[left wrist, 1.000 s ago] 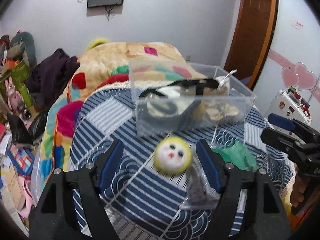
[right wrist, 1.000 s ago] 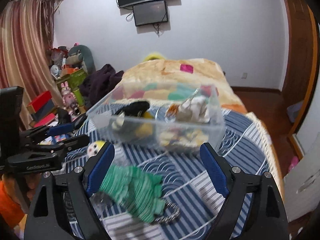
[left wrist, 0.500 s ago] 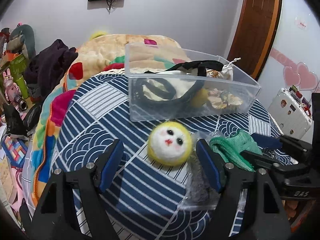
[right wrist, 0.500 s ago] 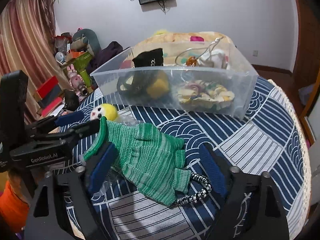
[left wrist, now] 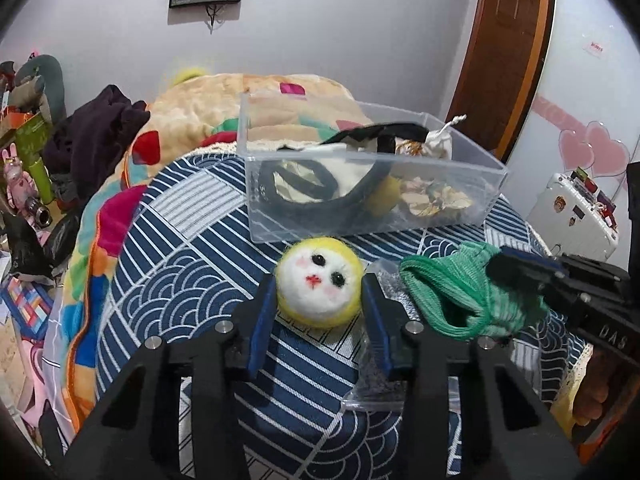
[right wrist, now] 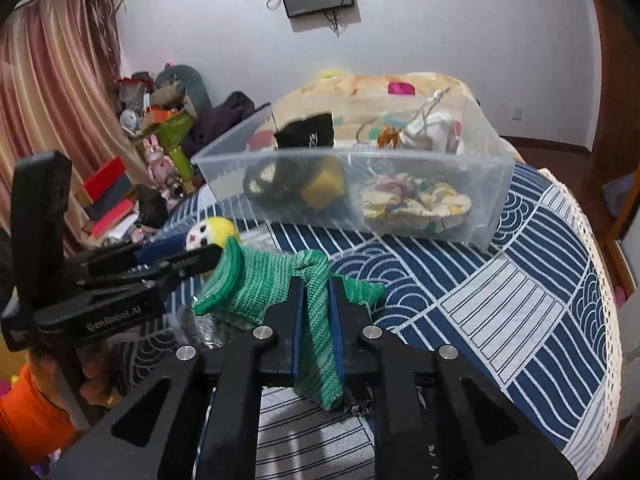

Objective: Organize soft objects
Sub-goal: 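Grasp the yellow plush ball with the left tool while the right grasps the green sweater, then drop the plush ball into the box with the left tool while the right drops the green sweater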

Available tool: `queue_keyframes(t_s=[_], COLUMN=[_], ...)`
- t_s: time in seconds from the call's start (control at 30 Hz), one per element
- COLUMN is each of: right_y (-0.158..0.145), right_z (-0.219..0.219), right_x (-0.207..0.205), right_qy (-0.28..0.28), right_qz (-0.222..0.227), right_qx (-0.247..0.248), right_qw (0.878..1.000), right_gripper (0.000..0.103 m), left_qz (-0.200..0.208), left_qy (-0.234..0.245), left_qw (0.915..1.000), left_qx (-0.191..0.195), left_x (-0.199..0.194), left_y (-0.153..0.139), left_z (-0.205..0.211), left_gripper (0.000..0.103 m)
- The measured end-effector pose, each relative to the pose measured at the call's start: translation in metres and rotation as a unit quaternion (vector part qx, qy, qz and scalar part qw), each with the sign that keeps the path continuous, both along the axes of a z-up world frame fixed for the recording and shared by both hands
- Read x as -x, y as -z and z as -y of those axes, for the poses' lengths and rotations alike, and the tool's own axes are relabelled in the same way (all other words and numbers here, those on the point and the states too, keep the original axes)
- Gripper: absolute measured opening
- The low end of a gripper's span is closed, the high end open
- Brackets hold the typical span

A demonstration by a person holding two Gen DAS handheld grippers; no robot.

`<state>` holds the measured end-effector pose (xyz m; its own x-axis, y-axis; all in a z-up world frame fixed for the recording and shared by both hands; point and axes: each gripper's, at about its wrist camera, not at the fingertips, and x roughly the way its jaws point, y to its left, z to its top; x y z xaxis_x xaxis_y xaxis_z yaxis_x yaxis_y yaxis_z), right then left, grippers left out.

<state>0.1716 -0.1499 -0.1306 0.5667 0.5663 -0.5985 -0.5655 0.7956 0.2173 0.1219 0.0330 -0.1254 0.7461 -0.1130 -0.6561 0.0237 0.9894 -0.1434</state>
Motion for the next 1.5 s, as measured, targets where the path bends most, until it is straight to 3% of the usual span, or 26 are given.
queue_keyframes(t_s=[0.4, 0.57, 0.6, 0.67, 0.73, 0.9, 1.03, 1.07, 1.1, 1.27, 1.5], right_y=[-0.038, -0.039, -0.034, -0.023, -0.011, 0.015, 0.022, 0.02, 0.018, 0.006, -0.04], right_z=[0.013, 0.015, 0.015, 0.015, 0.014, 0.008, 0.011, 0.013, 0.015, 0.02, 0.038], right_x=[0.006, -0.006, -0.008, -0.01, -0.01, -0.02, -0.023, -0.023, -0.022, -0.015, -0.009], right_qy=[0.04, 0.051, 0.048, 0.038, 0.038, 0.015, 0.012, 0.007, 0.003, 0.021, 0.049], right_qz=[0.076, 0.067, 0.054, 0.029, 0.02, -0.025, -0.039, -0.04, -0.043, -0.014, 0.055], right_qx=[-0.012, 0.013, 0.016, 0.017, 0.027, 0.051, 0.046, 0.036, 0.029, 0.021, -0.022], right_qw=[0.996, 0.996, 0.997, 0.999, 0.999, 0.998, 0.998, 0.999, 0.999, 0.999, 0.997], right_gripper=[0.009, 0.01, 0.014, 0.044, 0.056, 0.056, 0.034, 0.019, 0.014, 0.008, 0.008], left_qz=[0.055, 0.06, 0.059, 0.058, 0.056, 0.052, 0.05, 0.05, 0.051, 0.058, 0.077], left_qy=[-0.001, 0.001, 0.001, 0.002, 0.002, 0.002, 0.002, 0.001, 0.0, -0.003, -0.008], left_qw=[0.9985, 0.9982, 0.9982, 0.9983, 0.9984, 0.9986, 0.9986, 0.9986, 0.9986, 0.9983, 0.997], left_qx=[0.002, 0.005, 0.005, 0.006, 0.006, 0.011, 0.015, 0.015, 0.014, 0.008, 0.001], left_x=[0.014, 0.016, 0.017, 0.018, 0.019, 0.019, 0.019, 0.019, 0.019, 0.019, 0.009], left_y=[-0.043, -0.048, -0.047, -0.047, -0.046, -0.042, -0.039, -0.039, -0.039, -0.044, -0.059], left_z=[-0.002, -0.003, -0.003, -0.003, -0.003, -0.005, -0.006, -0.006, -0.006, -0.007, -0.009], left_gripper=[0.042, 0.042, 0.042, 0.042, 0.042, 0.042, 0.042, 0.042, 0.042, 0.042, 0.042])
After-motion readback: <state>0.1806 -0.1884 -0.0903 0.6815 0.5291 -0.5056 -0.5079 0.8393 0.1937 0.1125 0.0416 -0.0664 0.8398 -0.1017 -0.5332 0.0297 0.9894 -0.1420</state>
